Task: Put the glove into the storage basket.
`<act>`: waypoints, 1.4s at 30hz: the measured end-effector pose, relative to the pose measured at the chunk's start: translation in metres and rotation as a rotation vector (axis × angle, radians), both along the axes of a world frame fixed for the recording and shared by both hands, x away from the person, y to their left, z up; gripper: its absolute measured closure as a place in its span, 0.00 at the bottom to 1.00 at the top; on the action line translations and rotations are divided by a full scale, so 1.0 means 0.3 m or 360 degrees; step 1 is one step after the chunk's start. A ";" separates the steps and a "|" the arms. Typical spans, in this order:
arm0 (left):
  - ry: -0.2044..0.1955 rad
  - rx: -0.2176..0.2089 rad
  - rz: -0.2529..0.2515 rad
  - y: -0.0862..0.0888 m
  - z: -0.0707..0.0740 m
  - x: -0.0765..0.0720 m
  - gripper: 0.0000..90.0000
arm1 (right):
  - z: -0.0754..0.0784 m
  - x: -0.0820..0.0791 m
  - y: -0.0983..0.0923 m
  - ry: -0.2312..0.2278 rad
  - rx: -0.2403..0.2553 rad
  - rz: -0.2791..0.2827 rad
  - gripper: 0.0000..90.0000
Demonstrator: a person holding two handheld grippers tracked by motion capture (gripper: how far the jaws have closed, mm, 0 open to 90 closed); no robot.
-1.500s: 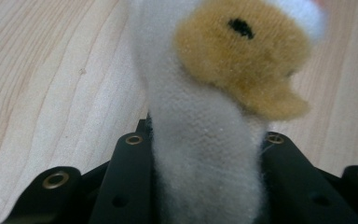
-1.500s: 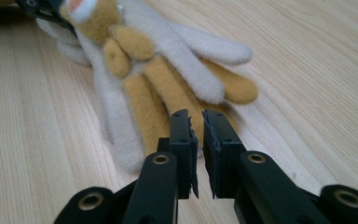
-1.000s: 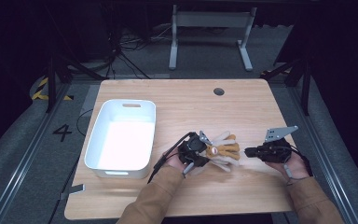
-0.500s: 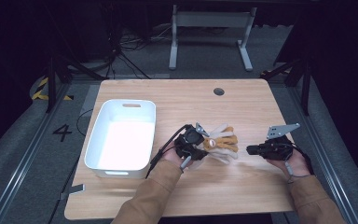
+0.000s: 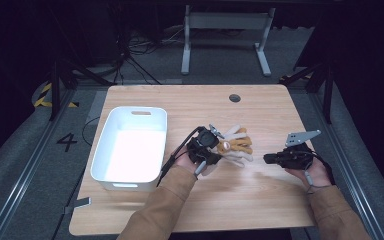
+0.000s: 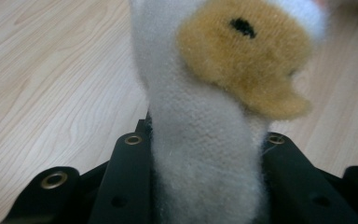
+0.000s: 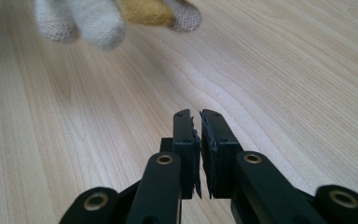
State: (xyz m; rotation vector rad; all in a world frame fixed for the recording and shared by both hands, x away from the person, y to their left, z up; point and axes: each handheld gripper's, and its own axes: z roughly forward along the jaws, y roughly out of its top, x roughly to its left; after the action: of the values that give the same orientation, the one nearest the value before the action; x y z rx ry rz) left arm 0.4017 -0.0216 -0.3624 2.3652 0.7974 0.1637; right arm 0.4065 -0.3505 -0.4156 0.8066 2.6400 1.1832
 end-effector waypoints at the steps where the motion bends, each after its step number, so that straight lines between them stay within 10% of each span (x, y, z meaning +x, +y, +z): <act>1: 0.0010 0.0006 0.0005 0.001 0.003 0.004 0.77 | 0.000 0.001 0.000 0.0001 0.0002 0.0000 0.93; 42: 0.0119 0.0093 0.0344 0.150 0.173 0.108 0.76 | -0.036 0.132 0.020 0.0047 -0.0135 -0.0104 0.98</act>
State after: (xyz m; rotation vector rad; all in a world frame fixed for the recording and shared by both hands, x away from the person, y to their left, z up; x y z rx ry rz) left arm 0.4340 0.0236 -0.3106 2.3468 1.0985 0.1913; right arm 0.4461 -0.3444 -0.4265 0.8940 2.6456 1.0435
